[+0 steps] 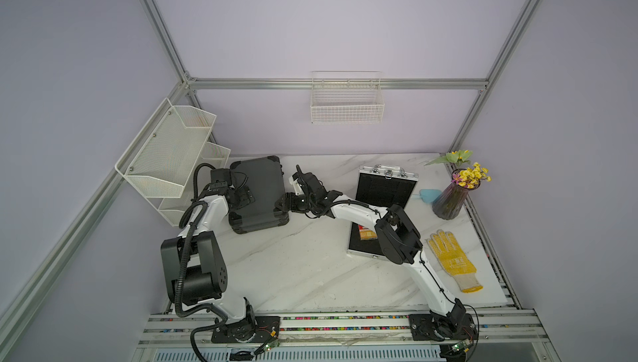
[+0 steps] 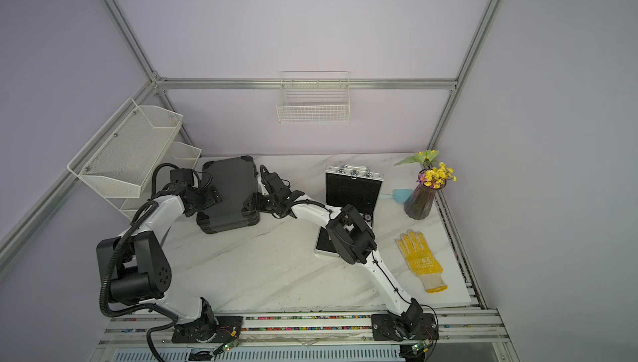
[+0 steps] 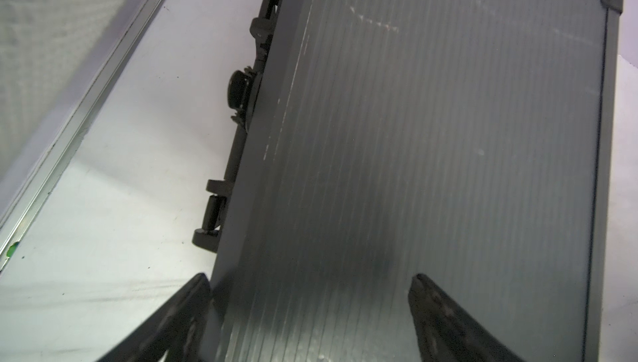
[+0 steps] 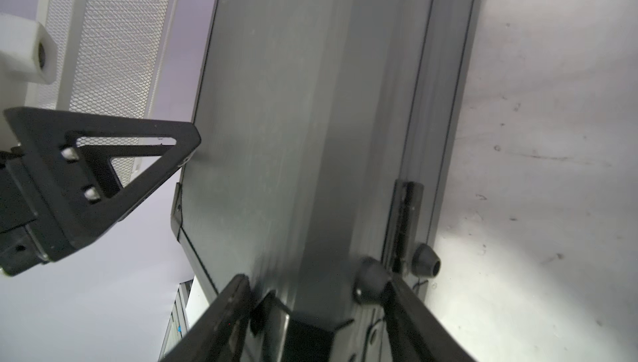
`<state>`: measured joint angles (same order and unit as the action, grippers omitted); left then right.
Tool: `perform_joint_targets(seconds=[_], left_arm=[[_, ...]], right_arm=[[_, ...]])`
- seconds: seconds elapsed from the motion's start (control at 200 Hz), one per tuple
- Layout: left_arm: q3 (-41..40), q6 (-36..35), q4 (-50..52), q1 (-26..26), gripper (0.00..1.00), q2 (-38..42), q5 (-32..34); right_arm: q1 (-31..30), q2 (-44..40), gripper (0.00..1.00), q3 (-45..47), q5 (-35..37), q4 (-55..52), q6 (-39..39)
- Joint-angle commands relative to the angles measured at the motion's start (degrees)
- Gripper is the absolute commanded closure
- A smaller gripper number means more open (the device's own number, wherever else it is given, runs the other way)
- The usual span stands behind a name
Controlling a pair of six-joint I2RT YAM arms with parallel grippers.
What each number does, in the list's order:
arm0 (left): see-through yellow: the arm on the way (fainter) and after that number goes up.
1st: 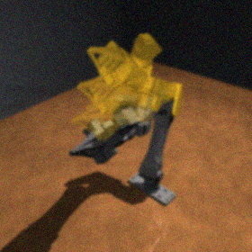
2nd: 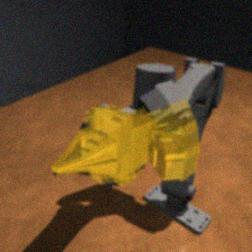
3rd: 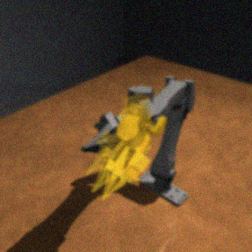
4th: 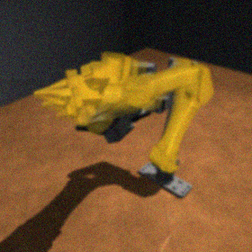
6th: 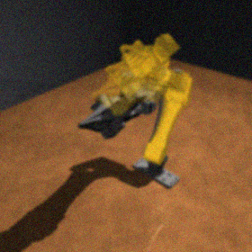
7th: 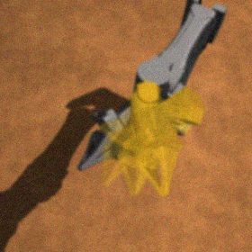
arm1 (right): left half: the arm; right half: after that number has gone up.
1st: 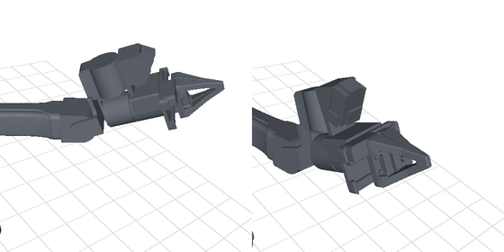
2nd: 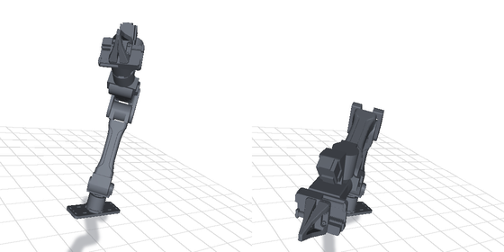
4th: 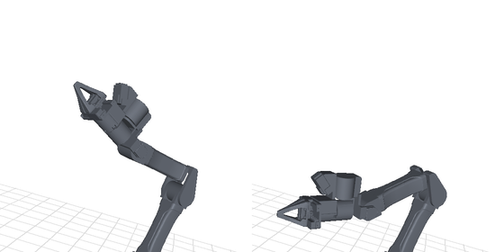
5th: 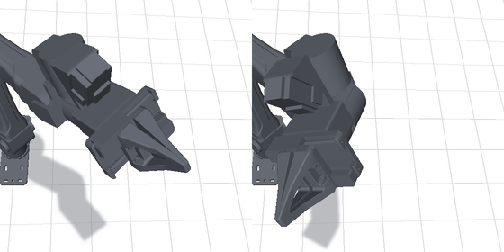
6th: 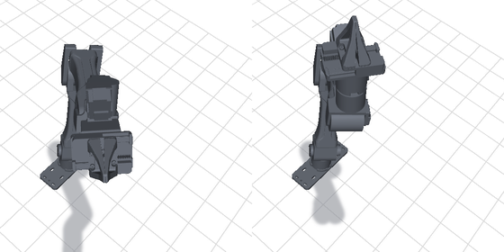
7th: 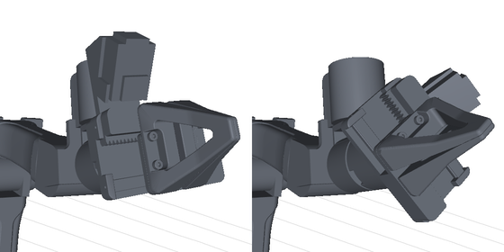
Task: Open the poker set cases
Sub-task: Adjust the poker set case at the center of the board.
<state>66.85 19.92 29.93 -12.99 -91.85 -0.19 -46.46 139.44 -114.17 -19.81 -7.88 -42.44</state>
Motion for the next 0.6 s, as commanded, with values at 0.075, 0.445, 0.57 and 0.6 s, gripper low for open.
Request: perform_joint_targets(seconds=[0.075, 0.445, 0.57, 0.6], left_arm=[[-0.30, 2.43, 0.15, -1.00, 0.10, -1.80, -6.87], [-5.60, 7.99, -3.91, 3.45, 0.11, -2.10, -14.83], [-7.11, 9.95, -5.07, 6.59, 0.11, -1.59, -15.61], [-7.60, 10.48, -5.47, 7.46, 0.11, -1.34, -15.90]], right_arm=[[0.89, 3.92, 0.37, 0.05, 1.62, -0.63, 0.08], [5.02, 2.22, 0.38, 1.56, 1.79, -2.03, 1.65], [6.67, 1.24, 0.38, 2.29, 1.80, -2.79, 2.38], [6.94, 1.09, 0.38, 2.28, 1.84, -3.28, 2.68]])
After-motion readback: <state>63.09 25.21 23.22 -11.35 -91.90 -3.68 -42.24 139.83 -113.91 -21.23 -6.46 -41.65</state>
